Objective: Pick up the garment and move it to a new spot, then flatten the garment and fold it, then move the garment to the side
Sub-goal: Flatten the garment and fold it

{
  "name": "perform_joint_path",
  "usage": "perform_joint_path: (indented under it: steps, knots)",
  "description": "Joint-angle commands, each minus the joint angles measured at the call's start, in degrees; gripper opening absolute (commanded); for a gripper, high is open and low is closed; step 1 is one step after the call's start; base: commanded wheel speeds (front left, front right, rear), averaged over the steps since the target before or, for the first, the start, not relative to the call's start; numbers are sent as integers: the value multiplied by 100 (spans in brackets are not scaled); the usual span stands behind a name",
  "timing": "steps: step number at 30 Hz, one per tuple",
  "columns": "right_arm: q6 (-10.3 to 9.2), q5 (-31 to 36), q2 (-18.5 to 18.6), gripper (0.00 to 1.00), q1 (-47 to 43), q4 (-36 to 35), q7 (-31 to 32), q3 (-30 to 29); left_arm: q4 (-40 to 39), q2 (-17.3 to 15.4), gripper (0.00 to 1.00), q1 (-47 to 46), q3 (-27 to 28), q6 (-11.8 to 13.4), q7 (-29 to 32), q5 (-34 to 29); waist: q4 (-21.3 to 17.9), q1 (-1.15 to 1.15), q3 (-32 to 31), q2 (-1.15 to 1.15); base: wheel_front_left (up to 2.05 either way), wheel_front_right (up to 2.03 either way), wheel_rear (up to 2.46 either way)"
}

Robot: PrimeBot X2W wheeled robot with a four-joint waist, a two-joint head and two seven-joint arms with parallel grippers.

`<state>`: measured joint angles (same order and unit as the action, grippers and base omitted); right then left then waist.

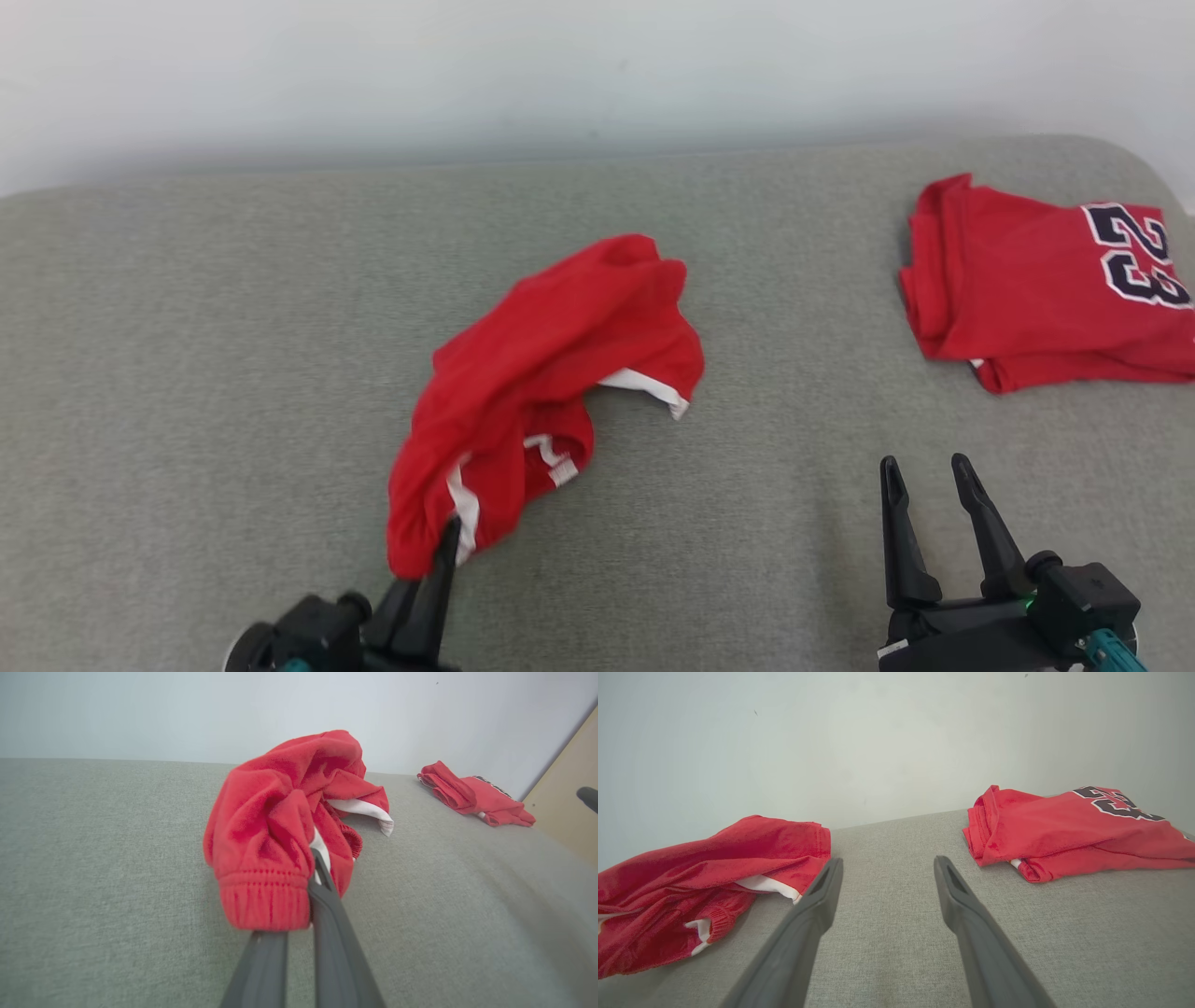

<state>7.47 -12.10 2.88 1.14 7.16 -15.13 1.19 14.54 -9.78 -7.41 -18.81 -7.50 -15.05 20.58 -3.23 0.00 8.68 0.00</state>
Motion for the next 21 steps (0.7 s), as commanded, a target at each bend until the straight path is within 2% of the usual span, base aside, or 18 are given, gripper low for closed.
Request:
perform_joint_path:
  steps: [1,7,11,13,21]
  knots:
    - [2,-48,1,100,-53,8,-1,-4,-38,-105,0,131,-102,7,-15,136,205,0,-146,0,0,0,0]
    - [2,-34,2,100,-123,20,-1,-12,-221,-661,0,463,-508,8,151,565,280,0,-145,0,0,0,0]
    - [2,-20,1,100,-123,40,-1,-18,-51,-821,0,741,-572,7,224,639,262,0,-124,0,0,0,0]
    - [2,7,-2,100,-129,54,-1,-29,162,-872,0,796,-675,7,232,604,273,0,-122,0,0,0,0]
    - [2,100,0,100,-169,78,-1,-60,777,-644,0,568,-1003,7,25,943,511,0,-248,0,0,0,0]
